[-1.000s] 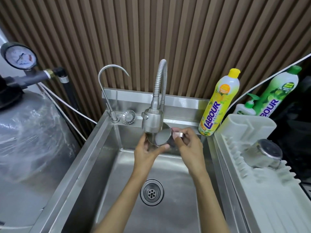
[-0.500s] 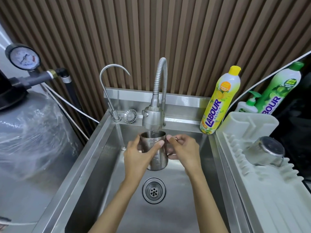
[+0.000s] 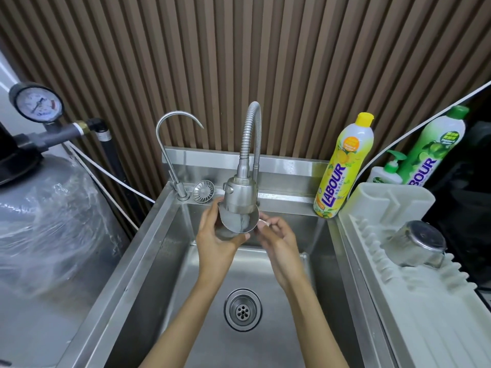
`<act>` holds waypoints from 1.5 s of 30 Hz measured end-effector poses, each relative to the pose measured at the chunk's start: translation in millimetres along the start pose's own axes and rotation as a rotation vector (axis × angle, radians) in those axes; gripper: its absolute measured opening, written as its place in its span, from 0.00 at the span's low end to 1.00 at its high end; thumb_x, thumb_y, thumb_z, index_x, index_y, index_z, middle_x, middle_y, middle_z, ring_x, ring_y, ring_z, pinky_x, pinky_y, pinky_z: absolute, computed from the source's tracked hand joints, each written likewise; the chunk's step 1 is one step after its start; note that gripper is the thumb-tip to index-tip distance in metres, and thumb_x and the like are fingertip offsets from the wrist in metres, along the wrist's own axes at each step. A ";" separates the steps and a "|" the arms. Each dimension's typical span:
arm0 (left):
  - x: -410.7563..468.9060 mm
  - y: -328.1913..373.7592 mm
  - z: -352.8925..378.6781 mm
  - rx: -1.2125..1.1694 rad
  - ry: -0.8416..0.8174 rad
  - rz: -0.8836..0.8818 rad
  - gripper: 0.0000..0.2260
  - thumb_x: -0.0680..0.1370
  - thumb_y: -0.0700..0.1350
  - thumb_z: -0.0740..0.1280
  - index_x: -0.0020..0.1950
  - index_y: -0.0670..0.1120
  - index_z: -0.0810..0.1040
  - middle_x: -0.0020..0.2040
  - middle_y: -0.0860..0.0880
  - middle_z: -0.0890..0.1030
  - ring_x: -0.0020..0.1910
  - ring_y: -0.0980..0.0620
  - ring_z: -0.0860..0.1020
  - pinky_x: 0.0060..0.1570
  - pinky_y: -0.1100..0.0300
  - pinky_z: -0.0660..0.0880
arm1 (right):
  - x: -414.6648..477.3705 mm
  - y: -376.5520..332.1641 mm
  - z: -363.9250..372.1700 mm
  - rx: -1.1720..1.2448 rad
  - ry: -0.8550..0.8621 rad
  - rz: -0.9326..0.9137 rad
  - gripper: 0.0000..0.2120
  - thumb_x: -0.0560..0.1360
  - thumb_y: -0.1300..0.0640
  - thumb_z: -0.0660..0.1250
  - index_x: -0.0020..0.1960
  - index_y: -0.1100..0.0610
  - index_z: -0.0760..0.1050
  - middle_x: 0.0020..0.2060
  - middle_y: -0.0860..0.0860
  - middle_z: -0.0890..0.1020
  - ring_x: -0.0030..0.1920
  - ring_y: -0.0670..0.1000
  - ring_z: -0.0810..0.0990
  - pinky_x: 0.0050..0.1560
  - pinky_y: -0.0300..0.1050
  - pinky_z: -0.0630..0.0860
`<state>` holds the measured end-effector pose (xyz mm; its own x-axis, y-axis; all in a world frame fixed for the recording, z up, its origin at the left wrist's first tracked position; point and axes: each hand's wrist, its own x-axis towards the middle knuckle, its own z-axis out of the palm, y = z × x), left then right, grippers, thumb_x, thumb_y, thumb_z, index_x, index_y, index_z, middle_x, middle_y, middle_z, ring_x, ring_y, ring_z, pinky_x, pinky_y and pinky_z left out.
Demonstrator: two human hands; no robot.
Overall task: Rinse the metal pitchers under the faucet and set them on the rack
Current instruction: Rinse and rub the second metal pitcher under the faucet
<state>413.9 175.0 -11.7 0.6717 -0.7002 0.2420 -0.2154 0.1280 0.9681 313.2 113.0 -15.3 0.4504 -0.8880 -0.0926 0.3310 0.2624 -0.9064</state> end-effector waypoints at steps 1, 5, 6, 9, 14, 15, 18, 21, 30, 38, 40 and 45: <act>-1.2 3.0 -0.8 0.104 0.023 0.023 0.38 0.57 0.41 0.79 0.63 0.60 0.70 0.56 0.57 0.73 0.54 0.63 0.74 0.52 0.74 0.68 | -0.2 4.0 0.0 0.049 0.002 0.037 0.09 0.76 0.66 0.62 0.38 0.60 0.67 0.52 0.60 0.80 0.49 0.55 0.80 0.57 0.50 0.77; -9.9 9.7 -4.4 0.405 0.084 0.003 0.41 0.54 0.63 0.75 0.66 0.52 0.73 0.48 0.51 0.70 0.51 0.55 0.70 0.51 0.66 0.66 | -10.3 -2.9 0.9 -0.126 0.090 0.064 0.07 0.76 0.60 0.65 0.42 0.62 0.72 0.35 0.57 0.80 0.35 0.51 0.80 0.41 0.44 0.82; -12.8 8.5 -4.9 0.411 0.076 -0.036 0.40 0.53 0.68 0.71 0.63 0.53 0.75 0.46 0.50 0.71 0.49 0.54 0.72 0.50 0.65 0.67 | -12.2 -7.1 0.2 -0.206 0.131 0.058 0.07 0.76 0.58 0.66 0.43 0.62 0.74 0.34 0.56 0.80 0.35 0.50 0.80 0.37 0.43 0.82; -17.7 5.7 -5.5 0.338 0.002 -0.136 0.31 0.55 0.68 0.71 0.53 0.55 0.79 0.44 0.51 0.77 0.43 0.59 0.78 0.44 0.71 0.70 | -15.4 -20.2 -1.4 -0.591 0.285 -0.042 0.09 0.72 0.53 0.70 0.43 0.59 0.76 0.38 0.56 0.83 0.38 0.53 0.82 0.41 0.51 0.82; -9.0 0.5 0.7 -0.031 -0.174 -0.241 0.21 0.66 0.36 0.76 0.58 0.41 0.78 0.46 0.50 0.84 0.43 0.62 0.81 0.41 0.76 0.72 | -15.8 -27.1 2.8 -0.756 0.280 -0.280 0.07 0.72 0.58 0.70 0.39 0.52 0.73 0.42 0.51 0.84 0.45 0.52 0.82 0.52 0.51 0.77; -5.8 -0.4 1.6 -0.093 -0.178 -0.240 0.24 0.66 0.33 0.75 0.61 0.41 0.76 0.49 0.47 0.84 0.46 0.60 0.82 0.43 0.74 0.73 | -15.5 -25.4 4.4 -0.658 0.250 -0.283 0.05 0.73 0.61 0.69 0.41 0.53 0.73 0.46 0.49 0.84 0.47 0.48 0.82 0.54 0.47 0.77; 3.1 -3.5 2.4 -0.186 -0.114 -0.166 0.36 0.62 0.29 0.76 0.67 0.47 0.70 0.60 0.48 0.80 0.57 0.56 0.79 0.56 0.66 0.75 | -9.9 -13.6 6.2 -0.312 0.137 -0.206 0.06 0.75 0.65 0.65 0.42 0.58 0.69 0.52 0.45 0.82 0.53 0.38 0.79 0.57 0.36 0.74; 4.3 1.6 -2.8 0.005 -0.061 0.006 0.41 0.60 0.32 0.78 0.60 0.67 0.68 0.59 0.66 0.73 0.60 0.66 0.72 0.58 0.75 0.67 | -2.8 3.3 6.0 0.018 0.049 -0.081 0.09 0.76 0.68 0.62 0.40 0.58 0.66 0.52 0.49 0.81 0.54 0.48 0.79 0.59 0.45 0.74; -9.3 -1.1 -13.9 0.446 -0.002 -0.195 0.36 0.53 0.73 0.66 0.54 0.55 0.79 0.44 0.49 0.76 0.47 0.53 0.78 0.49 0.61 0.74 | -11.8 -16.2 4.8 -0.460 0.204 0.076 0.09 0.72 0.56 0.70 0.42 0.63 0.76 0.36 0.56 0.83 0.33 0.49 0.83 0.33 0.48 0.82; -5.9 -6.1 6.6 -0.010 -0.142 -0.254 0.22 0.65 0.42 0.78 0.57 0.45 0.78 0.49 0.48 0.84 0.50 0.54 0.82 0.49 0.64 0.75 | -17.5 -36.6 9.0 -0.789 0.271 -0.238 0.04 0.73 0.60 0.68 0.42 0.59 0.74 0.43 0.49 0.83 0.45 0.48 0.81 0.52 0.49 0.77; -1.5 -2.8 8.9 -0.110 -0.108 -0.202 0.30 0.63 0.34 0.77 0.63 0.42 0.73 0.54 0.46 0.82 0.53 0.53 0.80 0.50 0.67 0.75 | -14.5 -30.6 6.4 -0.542 0.211 -0.226 0.07 0.74 0.65 0.66 0.39 0.59 0.70 0.47 0.44 0.82 0.47 0.40 0.80 0.53 0.41 0.75; 5.5 -2.3 0.6 0.035 -0.023 0.000 0.40 0.57 0.41 0.80 0.64 0.61 0.69 0.64 0.55 0.72 0.65 0.53 0.72 0.63 0.61 0.69 | -4.6 -4.8 2.9 -0.041 0.040 -0.068 0.10 0.76 0.67 0.62 0.38 0.59 0.66 0.51 0.51 0.81 0.51 0.50 0.79 0.56 0.46 0.77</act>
<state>417.7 170.4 -12.6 0.6555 -0.7161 0.2399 -0.2404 0.1033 0.9652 312.0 116.9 -9.3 0.3944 -0.9178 -0.0461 0.3248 0.1862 -0.9273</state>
